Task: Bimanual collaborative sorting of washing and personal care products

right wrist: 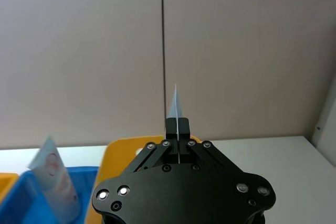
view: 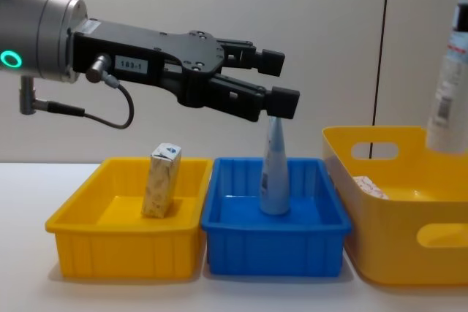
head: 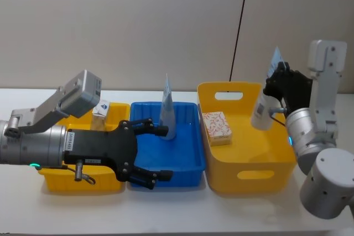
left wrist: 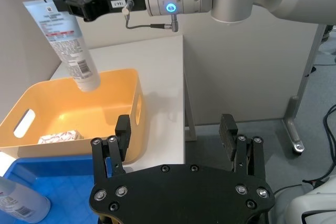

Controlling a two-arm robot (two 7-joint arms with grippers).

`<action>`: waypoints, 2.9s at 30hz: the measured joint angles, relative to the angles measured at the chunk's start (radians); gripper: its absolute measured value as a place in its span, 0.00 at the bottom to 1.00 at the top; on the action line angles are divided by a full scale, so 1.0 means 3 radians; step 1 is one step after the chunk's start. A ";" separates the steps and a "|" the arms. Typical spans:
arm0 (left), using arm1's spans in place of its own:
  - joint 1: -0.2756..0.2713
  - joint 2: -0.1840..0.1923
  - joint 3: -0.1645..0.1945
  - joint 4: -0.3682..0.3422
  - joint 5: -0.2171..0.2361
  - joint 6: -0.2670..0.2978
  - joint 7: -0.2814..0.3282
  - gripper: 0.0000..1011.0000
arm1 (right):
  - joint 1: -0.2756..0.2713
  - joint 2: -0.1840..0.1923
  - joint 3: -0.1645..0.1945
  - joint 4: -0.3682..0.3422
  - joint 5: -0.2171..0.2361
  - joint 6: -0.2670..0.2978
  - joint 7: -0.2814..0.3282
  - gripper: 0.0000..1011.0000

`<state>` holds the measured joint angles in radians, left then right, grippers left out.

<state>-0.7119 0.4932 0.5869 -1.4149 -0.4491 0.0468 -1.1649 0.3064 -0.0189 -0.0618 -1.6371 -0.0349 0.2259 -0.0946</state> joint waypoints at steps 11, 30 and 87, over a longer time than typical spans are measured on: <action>0.0000 0.0000 0.0000 0.0000 0.0000 0.0000 0.0000 0.99 | 0.0012 0.0088 0.0087 0.0275 -0.0115 -0.0038 -0.0040 0.00; 0.0000 0.0000 0.0000 0.0000 0.0000 0.0000 0.0000 0.99 | 0.0046 0.0112 0.0023 0.0650 -0.0300 -0.0152 -0.0024 0.17; 0.0000 0.0000 0.0000 0.0000 0.0000 0.0000 0.0000 0.99 | -0.0224 0.0685 0.0269 0.0146 0.0723 -0.0292 0.1671 0.99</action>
<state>-0.7119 0.4933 0.5869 -1.4148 -0.4490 0.0468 -1.1649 0.2392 0.1866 0.0189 -1.5933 0.1821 0.1383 0.4066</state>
